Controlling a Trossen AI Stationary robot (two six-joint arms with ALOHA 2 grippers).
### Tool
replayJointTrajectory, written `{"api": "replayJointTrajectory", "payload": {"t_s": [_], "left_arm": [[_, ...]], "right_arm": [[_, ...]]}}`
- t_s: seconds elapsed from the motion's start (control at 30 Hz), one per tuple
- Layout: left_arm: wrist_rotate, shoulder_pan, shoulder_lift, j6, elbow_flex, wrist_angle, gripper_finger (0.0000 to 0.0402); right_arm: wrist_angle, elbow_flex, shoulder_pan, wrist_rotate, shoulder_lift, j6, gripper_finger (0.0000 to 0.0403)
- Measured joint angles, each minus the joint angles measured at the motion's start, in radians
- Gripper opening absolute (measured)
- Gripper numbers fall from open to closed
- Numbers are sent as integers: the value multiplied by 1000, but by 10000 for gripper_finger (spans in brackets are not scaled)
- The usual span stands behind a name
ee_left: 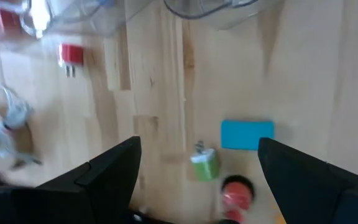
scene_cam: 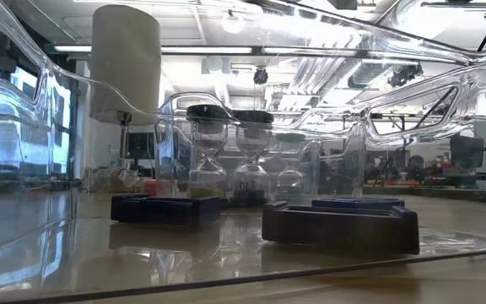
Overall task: Pick & Place Office items
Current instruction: Put the pink charger adapter into the top transparent bin
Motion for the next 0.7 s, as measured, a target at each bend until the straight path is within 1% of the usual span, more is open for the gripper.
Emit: {"api": "replayJointTrajectory", "payload": {"t_s": [0.23,0.37,0.5,0.6,0.67,0.7], "left_arm": [[-18,105,-2,323,-3,1,314],[-52,169,-50,462,-45,3,314],[-59,248,-167,516,-152,1,314],[-147,312,-276,521,-262,26,314],[-209,362,-363,544,-357,90,314],[-217,393,-408,575,-406,139,314]], "right_arm": [[0,0,-1,1,0,-1,284],[2,0,-7,1,0,-1,284],[2,0,-7,1,0,-1,284],[0,0,-7,0,0,-2,284],[0,0,-7,-1,0,-20,284],[0,0,-7,-1,0,-30,284]]}}
